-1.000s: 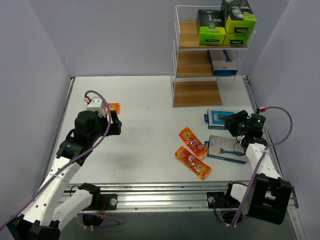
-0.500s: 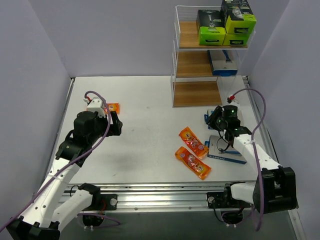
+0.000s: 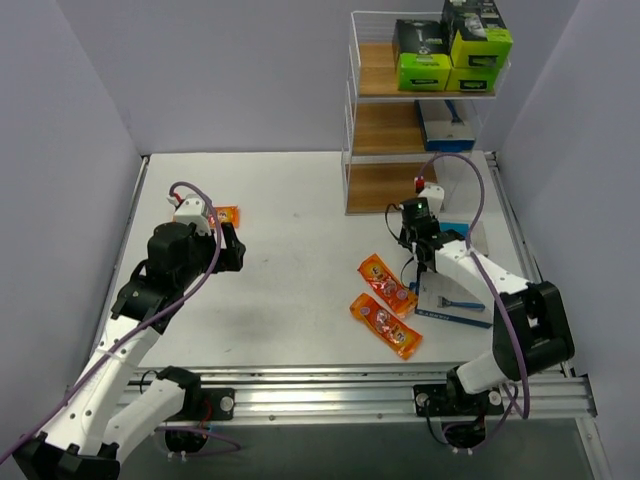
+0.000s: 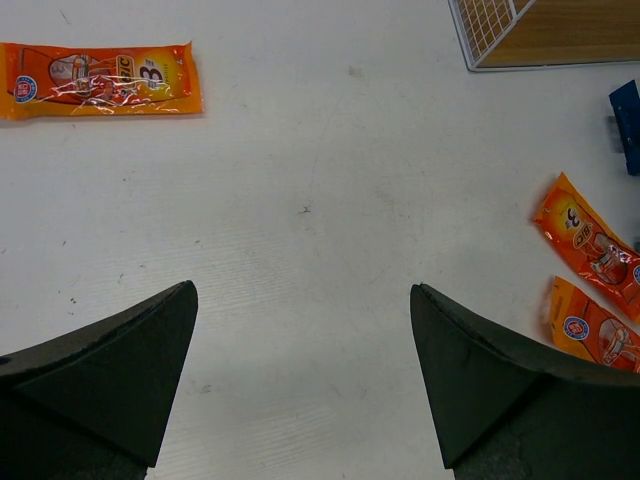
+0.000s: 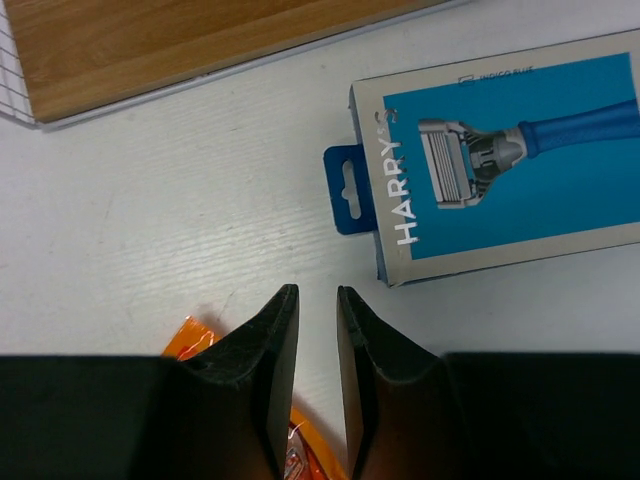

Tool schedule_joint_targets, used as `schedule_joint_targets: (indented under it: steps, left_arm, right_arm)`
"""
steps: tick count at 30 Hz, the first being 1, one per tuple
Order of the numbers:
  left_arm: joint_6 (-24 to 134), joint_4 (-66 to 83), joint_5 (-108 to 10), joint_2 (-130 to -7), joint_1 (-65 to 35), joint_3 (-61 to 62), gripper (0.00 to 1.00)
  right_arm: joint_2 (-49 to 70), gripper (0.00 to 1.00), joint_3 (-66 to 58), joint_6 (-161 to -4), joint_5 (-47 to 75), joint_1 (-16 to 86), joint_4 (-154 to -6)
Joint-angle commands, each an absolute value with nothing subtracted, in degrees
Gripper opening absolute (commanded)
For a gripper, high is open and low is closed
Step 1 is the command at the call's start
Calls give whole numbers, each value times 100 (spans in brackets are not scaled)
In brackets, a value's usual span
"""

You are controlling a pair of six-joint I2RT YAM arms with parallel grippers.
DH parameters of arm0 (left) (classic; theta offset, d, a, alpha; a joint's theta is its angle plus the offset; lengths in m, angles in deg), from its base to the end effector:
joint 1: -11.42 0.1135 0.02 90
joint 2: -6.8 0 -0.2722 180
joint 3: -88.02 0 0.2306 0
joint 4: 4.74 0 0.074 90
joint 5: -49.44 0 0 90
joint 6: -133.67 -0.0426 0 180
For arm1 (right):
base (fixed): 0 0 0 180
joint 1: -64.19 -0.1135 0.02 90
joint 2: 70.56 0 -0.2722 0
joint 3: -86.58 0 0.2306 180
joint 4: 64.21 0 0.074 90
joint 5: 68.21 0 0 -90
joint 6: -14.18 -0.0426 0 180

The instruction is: Place and organize the shaving razors onto the shelf

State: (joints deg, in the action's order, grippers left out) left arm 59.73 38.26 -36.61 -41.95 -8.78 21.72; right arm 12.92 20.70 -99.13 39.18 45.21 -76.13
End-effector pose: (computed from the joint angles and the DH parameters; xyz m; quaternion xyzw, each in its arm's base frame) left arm 0.1564 -0.0544 0.3376 0.0121 0.8451 -0.1384 0.5162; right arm 0.2960 0.0884 0.2577 0.1083 0.8505 0.0578 0.5114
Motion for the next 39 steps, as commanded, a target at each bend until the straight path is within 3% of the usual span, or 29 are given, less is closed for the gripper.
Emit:
schedule_joint_targets:
  steps: [1, 39]
  left_arm:
    - [5932, 3556, -3765, -4153, -914, 2109, 96]
    - [5826, 3617, -3783, -4312, -1064, 2065, 96]
  right_arm:
    - [1495, 18, 1746, -9481, 4753, 4346, -7815]
    - [3385, 17, 726, -8417, 5712, 3976, -7797]
